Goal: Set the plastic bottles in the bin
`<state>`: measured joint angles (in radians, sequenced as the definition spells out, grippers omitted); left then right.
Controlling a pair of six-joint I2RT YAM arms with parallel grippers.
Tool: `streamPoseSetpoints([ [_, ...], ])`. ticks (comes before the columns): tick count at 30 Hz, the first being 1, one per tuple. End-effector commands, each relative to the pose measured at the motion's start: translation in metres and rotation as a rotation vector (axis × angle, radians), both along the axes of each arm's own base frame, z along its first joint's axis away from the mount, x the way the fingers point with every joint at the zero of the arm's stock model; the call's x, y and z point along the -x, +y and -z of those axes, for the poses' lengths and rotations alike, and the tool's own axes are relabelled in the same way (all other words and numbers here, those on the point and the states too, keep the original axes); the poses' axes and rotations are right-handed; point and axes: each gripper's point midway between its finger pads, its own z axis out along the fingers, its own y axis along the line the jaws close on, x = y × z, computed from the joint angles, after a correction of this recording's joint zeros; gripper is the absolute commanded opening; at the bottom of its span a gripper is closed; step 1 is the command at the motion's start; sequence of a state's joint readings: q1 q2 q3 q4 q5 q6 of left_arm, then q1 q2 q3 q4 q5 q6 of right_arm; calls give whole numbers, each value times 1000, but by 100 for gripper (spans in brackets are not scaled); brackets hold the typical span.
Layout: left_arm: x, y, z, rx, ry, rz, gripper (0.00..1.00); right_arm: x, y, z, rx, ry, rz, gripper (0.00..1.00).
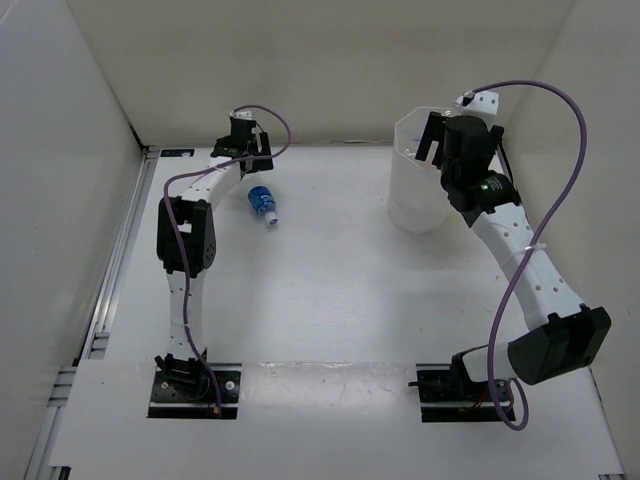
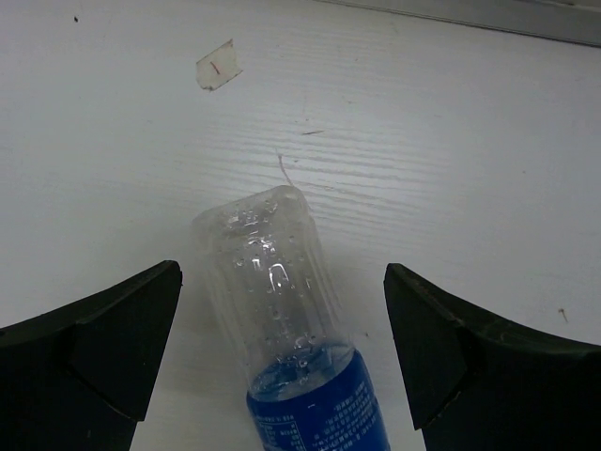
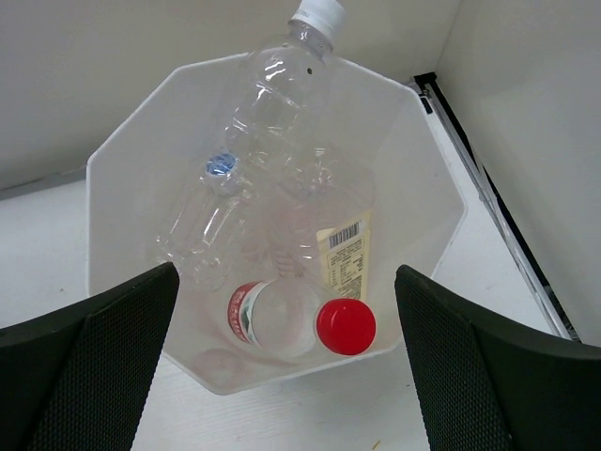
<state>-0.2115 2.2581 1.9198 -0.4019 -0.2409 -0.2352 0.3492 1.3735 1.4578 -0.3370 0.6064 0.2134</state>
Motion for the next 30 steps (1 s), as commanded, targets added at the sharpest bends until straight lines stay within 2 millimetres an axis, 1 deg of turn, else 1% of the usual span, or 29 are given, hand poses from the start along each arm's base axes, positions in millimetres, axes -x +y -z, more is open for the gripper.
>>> streamPoseSetpoints([
  [1,0,14,-11,-17,-8,-120,100,12,-9,-18,-6,-48,34,99],
  [2,4,18,-6,-33,8,-132,100,12,-9,-18,-5,-48,34,99],
  [4,13,11,9,-37,60,-110,100,15,-10,-21,-9,-57,34,99],
  [5,13,7,15,-17,74,-98,100,15,-10,-21,-9,-57,34,99],
  [6,17,-5,26,24,110,-48,100,15,-10,-21,-9,-57,34,99],
  [7,20,-9,31,35,129,-20,100,15,-10,-21,-9,-57,34,99],
  [8,26,-10,45,33,165,-14,100,15,-10,-21,-9,-57,34,99],
  [9,27,-11,54,36,181,-8,100,15,-10,-21,-9,-57,34,99],
  [10,28,-16,54,28,183,9,100,15,-10,-21,-9,-57,34,99],
  [11,29,-16,61,24,196,8,100,15,-10,-21,-9,-57,34,99],
  [12,30,-15,68,10,209,20,100,15,-10,-25,-12,-65,34,99],
  [13,30,-17,68,18,211,28,100,15,-10,-25,-12,-65,34,99],
  [14,28,-14,72,22,220,62,100,15,-10,-25,-12,-65,34,99],
  [15,31,-22,77,44,237,103,91,15,-10,-25,-12,-65,34,99],
  [16,30,-21,77,76,243,119,71,15,-10,-25,-12,-65,34,99],
  [17,31,-23,78,77,244,136,57,15,-10,-25,-12,-65,34,99],
  [18,27,-19,74,82,235,146,43,15,-10,-25,-12,-65,34,99],
  [19,28,-21,74,91,237,156,31,15,-10,-25,-12,-65,34,99],
  [20,27,-24,67,98,227,175,13,15,-10,-25,-12,-65,34,99],
  [21,22,-20,55,111,203,175,10,14,-9,-25,-14,-64,26,99],
  [22,18,-17,50,120,190,173,10,14,-7,-25,-17,-64,17,99],
  [24,15,-23,28,130,150,220,10,13,0,-24,-28,-60,-23,99],
  [25,12,-26,7,142,110,233,10,13,3,-24,-32,-58,-41,99],
  [26,13,-30,-4,150,94,266,10,13,8,-23,-39,-56,-64,99],
  [27,11,-33,-19,144,63,297,10,12,13,-23,-39,-51,-99,99],
  [28,10,-34,-48,139,9,322,10,12,20,-22,-49,-47,-139,99],
  [29,12,-40,-60,127,-12,354,10,13,35,-21,-60,-38,-224,99],
  [30,13,-46,-76,111,-47,389,10,11,43,-21,-78,-34,-257,99],
])
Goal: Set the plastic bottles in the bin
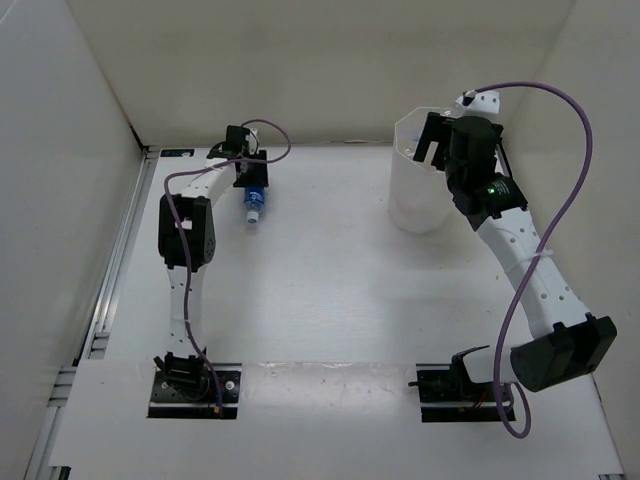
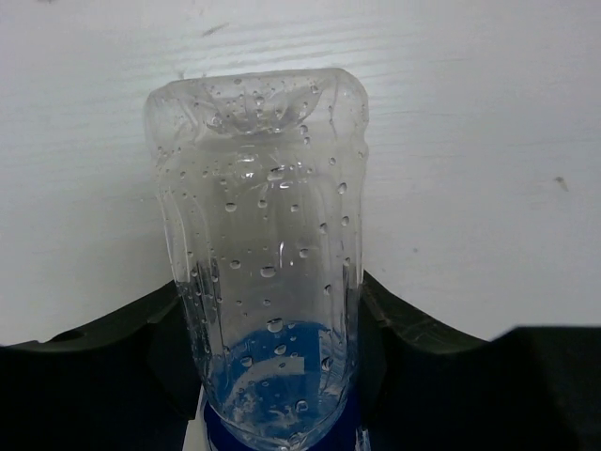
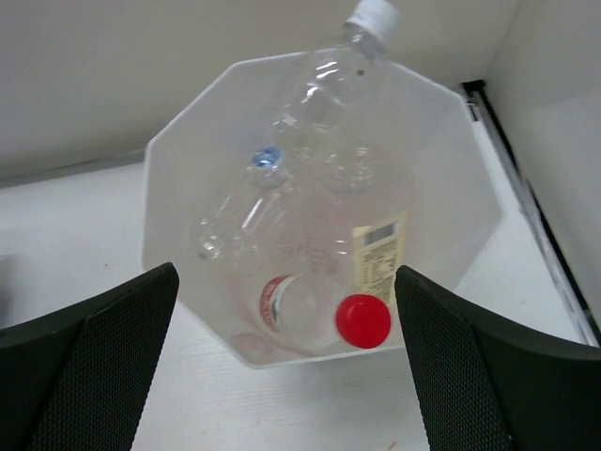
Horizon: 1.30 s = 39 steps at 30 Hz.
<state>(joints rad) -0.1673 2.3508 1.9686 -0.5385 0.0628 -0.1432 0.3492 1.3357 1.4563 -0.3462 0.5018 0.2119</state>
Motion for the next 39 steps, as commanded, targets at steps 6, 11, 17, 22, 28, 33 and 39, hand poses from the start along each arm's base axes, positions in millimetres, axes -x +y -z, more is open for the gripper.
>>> streamPoseSetpoints([
  [6,23,-79,-229,71,-464,421,10,0,76,-38,-260,-53,-414,99],
  [11,82,-118,-301,176,-620,729,10,6,113,-85,-351,-172,-631,99],
  [17,179,-158,-347,405,-720,1182,10,25,144,-139,-449,-325,-872,99],
  [22,206,-169,-374,520,-731,1307,10,44,169,-151,-564,-394,-1056,99],
  [28,207,-176,-386,574,-710,1326,10,51,205,-140,-590,-339,-1163,99],
  [33,212,-180,-393,587,-719,1353,10,66,230,-138,-579,-320,-1291,99],
  [39,216,-183,-387,609,-691,1364,10,54,243,-128,-583,-290,-1267,99],
])
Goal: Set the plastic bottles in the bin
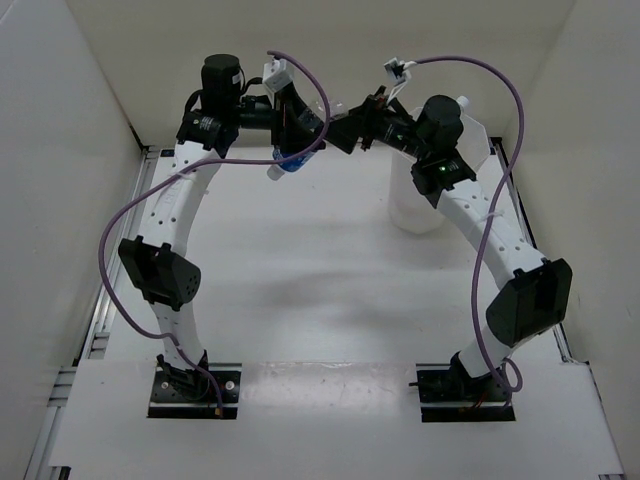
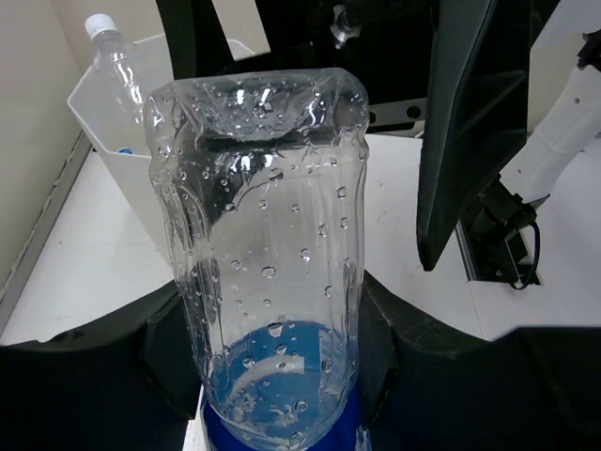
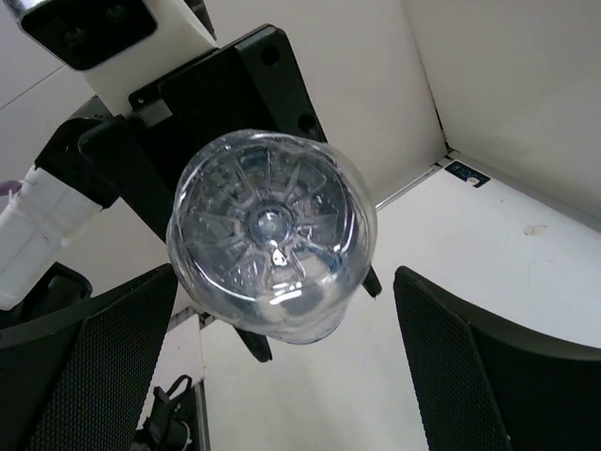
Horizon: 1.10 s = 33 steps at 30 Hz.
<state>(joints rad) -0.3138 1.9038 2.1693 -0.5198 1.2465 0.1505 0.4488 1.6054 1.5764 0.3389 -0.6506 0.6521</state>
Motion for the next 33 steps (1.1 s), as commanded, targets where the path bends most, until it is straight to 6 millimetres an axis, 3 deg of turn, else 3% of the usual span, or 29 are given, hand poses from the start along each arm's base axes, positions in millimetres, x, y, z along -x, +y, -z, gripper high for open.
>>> streamPoseSetpoints([
  [1,28,0,-23,27,-41,71,10,6,-2,-37,-46,-97,-10,99],
  [4,26,-1,-14,19,-15,70,10,6,4,-43,-52,-109,-19,99],
  [7,26,-1,-14,19,-14,70,10,5,5,-47,-66,-92,-25,78],
  [8,26,-1,-14,19,-14,70,10,1,7,-42,-64,-73,-28,70],
  [9,27,-1,-18,22,-26,71,10,-1,8,-43,-65,-75,-28,52],
  [12,23,-1,-21,21,-6,46,10,-6,10,-43,-72,-34,-25,9],
  [14,18,-2,-20,18,14,22,17,-6,10,-42,-63,-30,-23,0],
  [15,13,-2,-19,13,26,-10,27,-6,10,-40,-57,-19,-23,0],
  [16,10,-2,-19,11,46,-31,59,-5,7,-46,-63,-39,-3,0],
  [19,5,1,-17,1,49,-91,100,-6,-5,-48,-21,-64,80,0],
  [20,7,3,-14,-6,31,-104,100,-18,-14,-48,-13,-61,177,0],
  [22,5,7,-8,-23,-2,-138,100,-23,-29,-46,37,-39,321,0],
  [23,2,9,6,-45,-17,-153,100,-31,-40,-44,79,-73,399,0],
  [24,4,12,3,-50,-39,-177,100,-37,-55,-46,92,-66,497,0],
  [25,-6,15,11,-69,-28,-228,100,-41,-64,-46,114,-77,549,0],
  [31,-30,44,23,-121,-29,-425,100,-52,-109,-33,206,-36,809,0],
  [33,-33,51,32,-148,-35,-468,100,-55,-129,-38,213,-31,912,0],
])
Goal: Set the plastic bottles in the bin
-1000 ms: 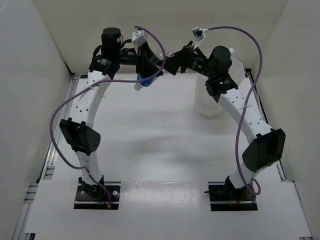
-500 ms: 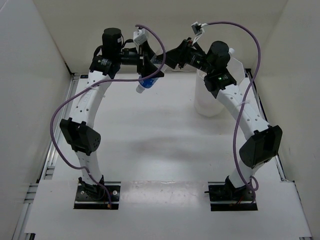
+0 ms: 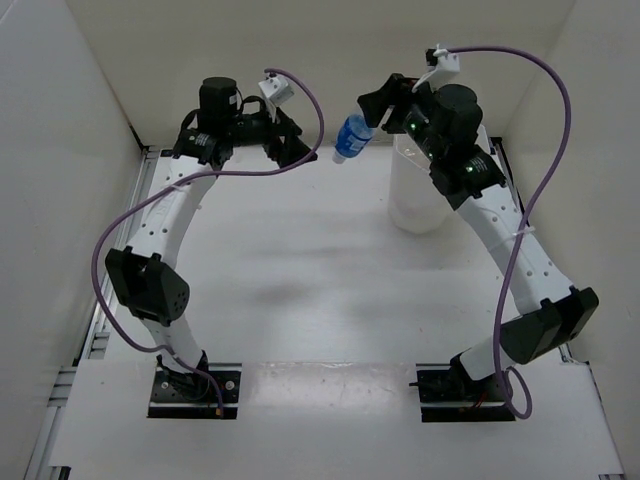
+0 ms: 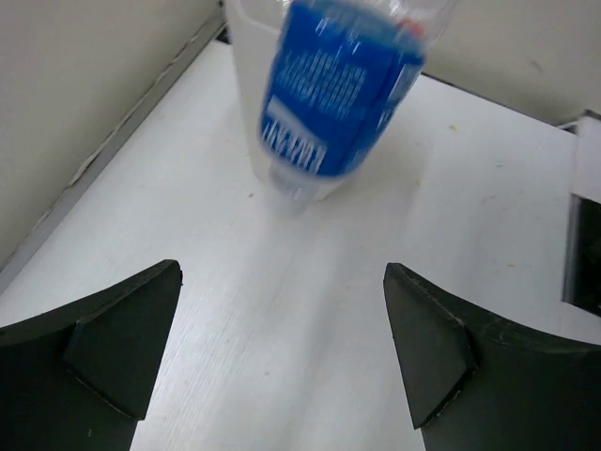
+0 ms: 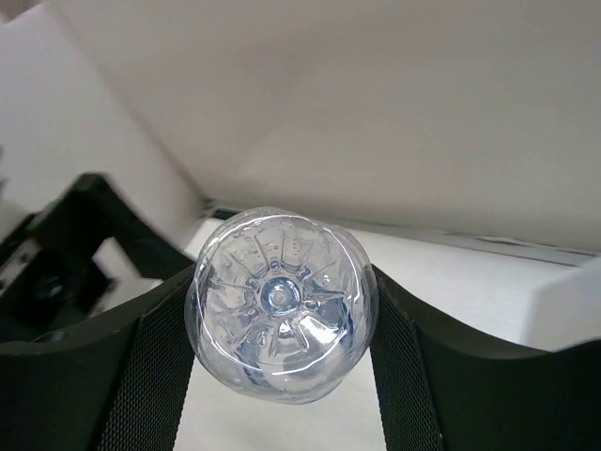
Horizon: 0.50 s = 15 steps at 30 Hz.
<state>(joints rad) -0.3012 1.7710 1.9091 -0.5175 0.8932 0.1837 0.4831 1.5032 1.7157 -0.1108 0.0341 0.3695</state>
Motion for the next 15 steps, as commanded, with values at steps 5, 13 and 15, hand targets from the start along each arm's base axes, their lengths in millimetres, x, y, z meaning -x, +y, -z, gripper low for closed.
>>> streamPoseSetpoints([
  [5,6,44,-3,-98,-99,-214,100,9,-107,-62,153,-126,493,0],
  [13,19,78,59,-235,-40,-338,100,19,-175,-62,218,-65,676,0],
  [15,22,94,84,-301,-12,-406,100,14,-186,-46,205,-25,680,0],
])
